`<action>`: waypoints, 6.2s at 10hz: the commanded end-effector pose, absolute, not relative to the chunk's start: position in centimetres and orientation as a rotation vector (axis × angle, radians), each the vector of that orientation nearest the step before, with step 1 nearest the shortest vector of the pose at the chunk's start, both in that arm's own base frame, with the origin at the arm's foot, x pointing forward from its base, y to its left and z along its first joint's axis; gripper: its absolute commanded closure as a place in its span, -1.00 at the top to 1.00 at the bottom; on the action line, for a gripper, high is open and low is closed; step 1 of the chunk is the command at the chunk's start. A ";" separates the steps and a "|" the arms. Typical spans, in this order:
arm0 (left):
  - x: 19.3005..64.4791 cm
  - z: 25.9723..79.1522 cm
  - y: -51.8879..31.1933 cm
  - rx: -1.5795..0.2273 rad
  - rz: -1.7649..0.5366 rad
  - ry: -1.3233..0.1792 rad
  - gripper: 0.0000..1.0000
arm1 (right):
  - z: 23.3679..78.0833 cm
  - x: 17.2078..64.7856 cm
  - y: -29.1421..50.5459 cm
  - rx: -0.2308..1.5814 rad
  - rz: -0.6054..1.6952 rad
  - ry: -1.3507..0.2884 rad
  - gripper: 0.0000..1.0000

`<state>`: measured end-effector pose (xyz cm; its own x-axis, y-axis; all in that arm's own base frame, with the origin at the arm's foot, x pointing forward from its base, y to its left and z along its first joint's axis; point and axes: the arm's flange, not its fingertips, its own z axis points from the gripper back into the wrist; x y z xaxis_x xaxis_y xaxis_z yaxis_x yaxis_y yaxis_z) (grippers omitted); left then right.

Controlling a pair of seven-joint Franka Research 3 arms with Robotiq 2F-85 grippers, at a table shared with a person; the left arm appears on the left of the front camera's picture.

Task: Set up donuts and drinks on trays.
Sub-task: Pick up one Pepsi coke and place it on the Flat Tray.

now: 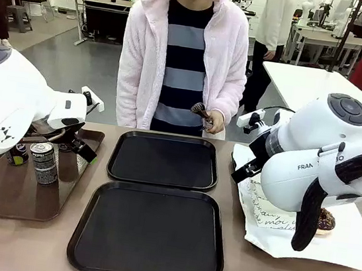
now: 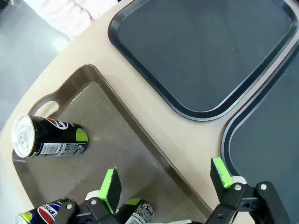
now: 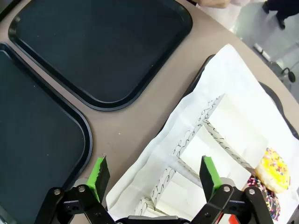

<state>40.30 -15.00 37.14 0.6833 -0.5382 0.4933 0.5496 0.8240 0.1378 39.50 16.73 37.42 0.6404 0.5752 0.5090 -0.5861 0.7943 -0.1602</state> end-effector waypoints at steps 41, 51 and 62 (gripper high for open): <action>27.7 45.3 14.8 -1.191 -0.205 -0.602 1.00 | 43.2 32.2 -25.5 1.135 -0.290 -0.219 1.00; 27.7 45.3 14.8 -1.191 -0.205 -0.602 1.00 | 43.2 32.2 -25.5 1.135 -0.290 -0.219 1.00; 29.2 47.5 14.4 -1.126 -0.185 -0.440 1.00 | 43.2 32.2 -25.5 1.135 -0.290 -0.219 1.00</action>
